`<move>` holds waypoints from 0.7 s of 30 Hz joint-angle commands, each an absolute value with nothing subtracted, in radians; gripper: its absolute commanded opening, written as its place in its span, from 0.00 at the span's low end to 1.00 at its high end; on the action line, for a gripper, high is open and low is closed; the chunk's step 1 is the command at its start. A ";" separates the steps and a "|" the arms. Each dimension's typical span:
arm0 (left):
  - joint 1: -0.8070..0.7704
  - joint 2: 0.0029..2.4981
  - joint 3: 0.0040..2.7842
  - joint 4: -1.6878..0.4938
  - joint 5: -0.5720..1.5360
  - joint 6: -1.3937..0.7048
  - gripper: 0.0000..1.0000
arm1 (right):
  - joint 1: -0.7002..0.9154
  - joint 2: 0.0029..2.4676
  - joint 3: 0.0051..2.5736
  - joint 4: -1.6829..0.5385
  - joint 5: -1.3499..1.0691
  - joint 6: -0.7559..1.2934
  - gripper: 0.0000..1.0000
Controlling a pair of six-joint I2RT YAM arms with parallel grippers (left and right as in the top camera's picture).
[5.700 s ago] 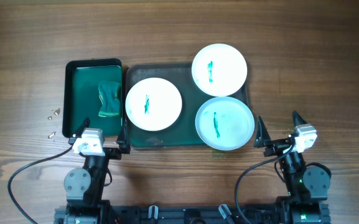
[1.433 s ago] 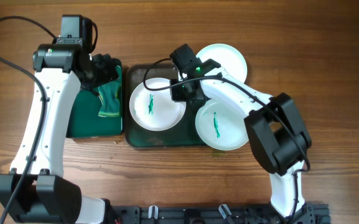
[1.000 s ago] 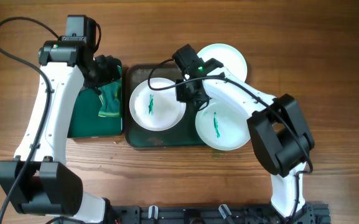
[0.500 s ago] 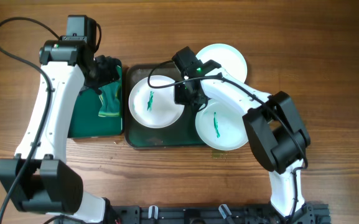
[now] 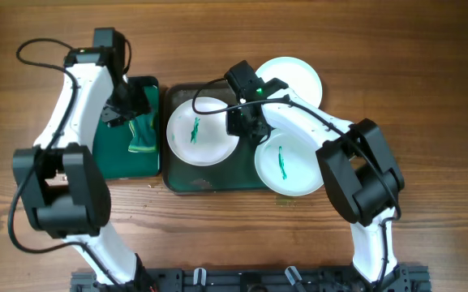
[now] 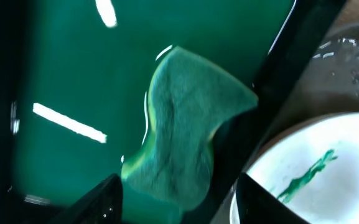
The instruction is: Clean dirty plates on tray and stack at the side
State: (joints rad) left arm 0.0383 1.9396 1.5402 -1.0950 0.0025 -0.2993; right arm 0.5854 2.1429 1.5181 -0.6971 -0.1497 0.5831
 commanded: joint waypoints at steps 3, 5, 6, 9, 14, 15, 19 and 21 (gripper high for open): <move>0.075 2.004 1.556 -1.077 0.124 -0.137 0.50 | 0.583 2.192 1.510 -0.690 -0.139 0.601 0.04; 0.068 2.025 1.556 -1.076 0.128 -0.117 0.50 | 0.583 2.192 1.510 -0.689 -0.139 0.601 0.04; 0.059 2.042 1.556 -1.074 0.134 -0.107 0.50 | 0.583 2.192 1.510 -0.688 -0.139 0.601 0.04; 0.044 2.057 1.556 -1.069 0.133 -0.107 0.49 | 0.583 2.192 1.510 -0.689 -0.139 0.601 0.04; 0.045 2.087 1.543 -1.065 0.062 -0.143 0.49 | 0.583 2.192 1.510 -0.689 -0.139 0.593 0.04; 0.046 2.091 1.539 -1.065 0.051 -0.146 0.49 | 0.583 2.192 1.510 -0.689 -0.139 0.590 0.04; 0.048 2.093 1.534 -1.061 0.051 -0.140 0.49 | 0.583 2.192 1.510 -0.689 -0.140 0.585 0.04; 0.047 2.093 1.534 -1.060 0.051 -0.121 0.49 | 0.583 2.192 1.510 -0.688 -0.139 0.585 0.04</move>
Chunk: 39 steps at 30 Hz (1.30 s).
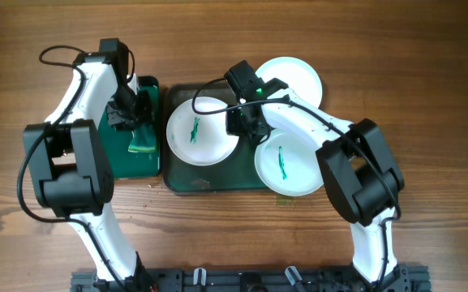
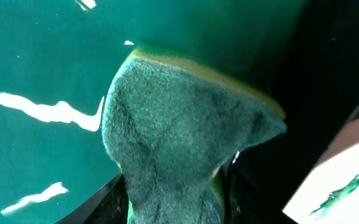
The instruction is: Clean dirty plates on tray and stack at the side
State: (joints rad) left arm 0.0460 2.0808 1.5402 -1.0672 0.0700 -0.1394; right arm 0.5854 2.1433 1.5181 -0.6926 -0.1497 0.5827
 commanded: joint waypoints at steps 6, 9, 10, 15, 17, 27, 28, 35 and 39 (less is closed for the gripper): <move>0.046 2.095 1.533 -1.042 0.051 -0.032 0.46 | 0.583 2.192 1.510 -0.681 -0.139 0.586 0.04; 0.041 2.097 1.507 -1.026 0.051 -0.030 0.40 | 0.583 2.192 1.510 -0.680 -0.139 0.586 0.04; 0.036 2.098 1.488 -1.014 0.052 -0.031 0.37 | 0.583 2.192 1.510 -0.681 -0.139 0.585 0.04; 0.018 2.099 1.407 -0.960 0.051 -0.033 0.32 | 0.583 2.192 1.510 -0.680 -0.139 0.585 0.04; 0.013 2.099 1.391 -0.948 0.051 -0.033 0.16 | 0.583 2.192 1.510 -0.678 -0.139 0.586 0.04; 0.021 2.034 1.504 -1.013 0.051 -0.121 0.04 | 0.583 2.192 1.510 -0.673 -0.139 0.586 0.04; 0.020 2.017 1.536 -1.036 0.056 -0.121 0.04 | 0.583 2.192 1.510 -0.673 -0.139 0.586 0.04; -0.011 1.924 1.641 -1.100 0.117 -0.181 0.04 | 0.574 2.192 1.511 -0.670 -0.171 0.585 0.04; -0.064 1.936 1.640 -1.085 0.172 -0.245 0.04 | 0.544 2.192 1.510 -0.672 -0.230 0.575 0.04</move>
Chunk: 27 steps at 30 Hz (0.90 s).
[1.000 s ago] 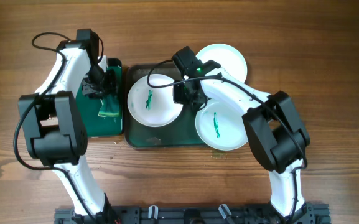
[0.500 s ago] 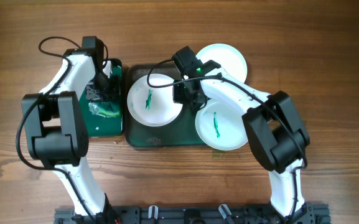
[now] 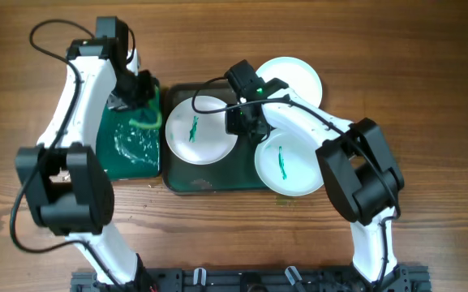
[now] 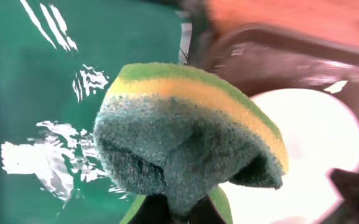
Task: Clean dirty plates on tray and stack at the side
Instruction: 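Carry the sponge with left gripper onto the held plate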
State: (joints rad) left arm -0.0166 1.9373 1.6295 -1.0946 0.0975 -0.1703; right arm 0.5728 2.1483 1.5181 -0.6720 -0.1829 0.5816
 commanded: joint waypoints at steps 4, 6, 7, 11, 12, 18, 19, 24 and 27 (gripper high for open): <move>-0.126 1.979 1.640 -1.061 0.171 -0.245 0.04 | 0.529 2.192 1.510 -0.673 -0.264 0.546 0.04; -0.155 2.012 1.640 -1.053 0.171 -0.244 0.04 | 0.529 2.192 1.505 -0.672 -0.264 0.542 0.04; -0.162 2.024 1.640 -1.051 0.171 -0.244 0.04 | 0.529 2.192 1.502 -0.671 -0.264 0.542 0.04; -0.186 2.091 1.637 -1.050 0.171 -0.244 0.04 | 0.528 2.192 1.497 -0.665 -0.264 0.542 0.04; -0.191 2.121 1.636 -1.049 0.171 -0.244 0.04 | 0.528 2.192 1.497 -0.664 -0.264 0.542 0.04; -0.195 2.209 1.636 -1.038 0.172 -0.244 0.04 | 0.522 2.192 1.497 -0.662 -0.272 0.537 0.04; -0.196 2.215 1.636 -1.036 0.176 -0.243 0.04 | 0.522 2.192 1.497 -0.662 -0.272 0.538 0.04; -0.215 2.252 1.615 -1.011 0.255 -0.239 0.04 | 0.516 2.192 1.497 -0.659 -0.290 0.523 0.04; -0.242 2.260 1.587 -0.983 0.370 -0.147 0.04 | 0.516 2.192 1.497 -0.659 -0.290 0.522 0.04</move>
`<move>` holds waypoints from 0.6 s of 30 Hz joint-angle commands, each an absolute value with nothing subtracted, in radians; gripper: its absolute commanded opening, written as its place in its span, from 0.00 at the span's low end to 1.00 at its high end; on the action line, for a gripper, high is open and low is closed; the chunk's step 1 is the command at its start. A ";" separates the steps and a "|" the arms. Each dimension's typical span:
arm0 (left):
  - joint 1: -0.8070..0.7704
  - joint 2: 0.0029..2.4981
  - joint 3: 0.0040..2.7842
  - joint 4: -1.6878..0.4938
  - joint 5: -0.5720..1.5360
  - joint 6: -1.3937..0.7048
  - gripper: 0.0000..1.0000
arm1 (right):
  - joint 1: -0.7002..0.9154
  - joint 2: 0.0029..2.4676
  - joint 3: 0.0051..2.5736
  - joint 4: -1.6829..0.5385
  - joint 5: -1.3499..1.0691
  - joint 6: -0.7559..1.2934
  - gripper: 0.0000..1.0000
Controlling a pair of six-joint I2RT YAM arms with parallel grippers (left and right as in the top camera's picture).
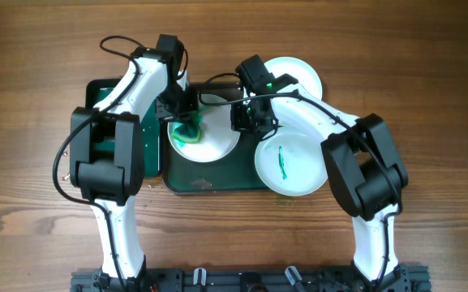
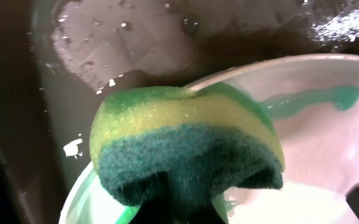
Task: Clean dirty plates on tray and stack at the side
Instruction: 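Carry the sponge with left gripper onto the held plate, then scrub the plate surface with the sponge while right gripper holds plate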
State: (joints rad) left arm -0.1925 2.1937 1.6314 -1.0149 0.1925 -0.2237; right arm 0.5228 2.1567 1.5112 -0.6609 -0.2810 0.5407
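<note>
My left gripper [image 1: 186, 122] is shut on a green and yellow sponge [image 2: 185, 143], pressing it onto the left part of a white plate [image 1: 216, 144] in the dark tray [image 1: 209, 177]. In the left wrist view a smeared green streak [image 2: 316, 99] runs over the plate [image 2: 328, 162] beyond the sponge. My right gripper [image 1: 248, 118] sits on this plate's right rim and looks shut on it. A second white plate [image 1: 286, 166] with a green mark lies over the tray's right edge.
A green basin [image 1: 108, 96] stands left of the tray, mostly hidden by my left arm. An unmarked white plate [image 1: 300, 75] lies on the table at the back right. Bare wooden table surrounds the tray.
My left gripper has moved right with the sponge, from above the basin's far right corner onto the plate in the tray. The plate's green mark is now smeared. The right gripper shifted slightly.
My left gripper was open over the sponge lying in the green basin, then it was down around it. Later it held the sponge lifted above the basin's edge. Now the sponge is on the dirty plate, with the right gripper at the plate's rim throughout.
</note>
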 commanded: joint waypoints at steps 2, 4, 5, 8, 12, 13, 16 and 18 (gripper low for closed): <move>-0.260 2.260 1.586 -0.984 0.524 -0.024 0.04 | 0.516 2.192 1.497 -0.659 -0.290 0.523 0.04; -0.274 2.259 1.586 -0.982 0.684 0.086 0.04 | 0.516 2.192 1.497 -0.659 -0.290 0.523 0.04; -0.278 2.259 1.586 -0.979 0.716 0.105 0.04 | 0.516 2.192 1.497 -0.659 -0.290 0.524 0.04; -0.274 2.259 1.586 -0.951 0.692 0.092 0.04 | 0.516 2.192 1.497 -0.659 -0.290 0.523 0.04; -0.260 2.259 1.589 -0.904 0.476 -0.069 0.04 | 0.516 2.192 1.497 -0.659 -0.294 0.523 0.04; -0.254 2.259 1.597 -0.905 0.392 -0.115 0.04 | 0.516 2.192 1.497 -0.659 -0.294 0.523 0.05; -0.239 2.257 1.646 -0.943 0.126 -0.255 0.04 | 0.516 2.192 1.497 -0.659 -0.293 0.524 0.04; -0.239 2.254 1.691 -0.987 -0.046 -0.347 0.04 | 0.516 2.192 1.497 -0.659 -0.293 0.524 0.04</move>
State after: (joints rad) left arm -0.2714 2.2345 1.6394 -0.9592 0.4389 -0.1429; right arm 0.5137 2.1609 1.5112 -0.6407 -0.2893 0.5339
